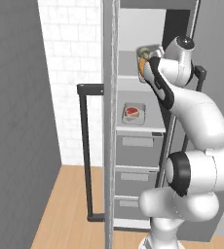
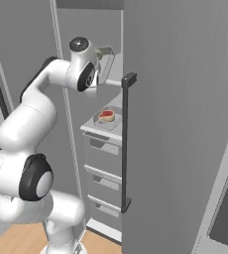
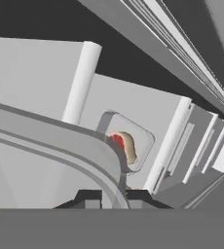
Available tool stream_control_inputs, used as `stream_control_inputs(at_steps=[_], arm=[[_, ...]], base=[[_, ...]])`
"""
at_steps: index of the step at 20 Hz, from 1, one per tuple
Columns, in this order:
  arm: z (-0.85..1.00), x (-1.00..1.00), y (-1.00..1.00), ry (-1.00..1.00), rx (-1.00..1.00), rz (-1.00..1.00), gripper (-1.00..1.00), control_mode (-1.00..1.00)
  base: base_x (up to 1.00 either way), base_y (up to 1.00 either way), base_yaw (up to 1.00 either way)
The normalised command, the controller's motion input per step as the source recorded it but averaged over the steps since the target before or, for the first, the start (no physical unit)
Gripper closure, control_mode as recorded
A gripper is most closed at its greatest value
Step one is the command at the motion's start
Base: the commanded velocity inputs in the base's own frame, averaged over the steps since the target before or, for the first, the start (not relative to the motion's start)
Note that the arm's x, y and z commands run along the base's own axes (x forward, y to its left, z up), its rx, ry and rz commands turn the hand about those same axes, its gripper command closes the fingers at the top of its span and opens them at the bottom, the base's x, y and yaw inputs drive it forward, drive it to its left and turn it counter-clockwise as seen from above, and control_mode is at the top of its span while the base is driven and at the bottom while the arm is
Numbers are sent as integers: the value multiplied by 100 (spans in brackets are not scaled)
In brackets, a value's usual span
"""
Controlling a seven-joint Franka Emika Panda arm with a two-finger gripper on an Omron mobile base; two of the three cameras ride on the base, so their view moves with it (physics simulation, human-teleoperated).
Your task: Take the meat container that has the steak and place it on the second highest rack of the freezer. Then take the vegetable container that has the mushroom and potato and place it on the highest rack of the freezer.
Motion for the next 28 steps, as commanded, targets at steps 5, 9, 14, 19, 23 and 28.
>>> stream_control_inputs(at_steps=[5, 9, 14, 19, 23, 28], arm=[[-1, 13, 0, 1, 6, 0, 100, -100], [0, 40, -1, 3, 5, -1, 100, -100], [0, 45, 0, 3, 0, -5, 100, -100], [0, 44, 0, 2, 0, -4, 100, -100], [0, 40, 0, 2, 0, -4, 100, -100], [0, 20, 0, 0, 1, -3, 100, -100]], base=[[0, 0, 0], [0, 0, 0], [0, 0, 0], [0, 0, 0], [0, 0, 0], [0, 0, 0]])
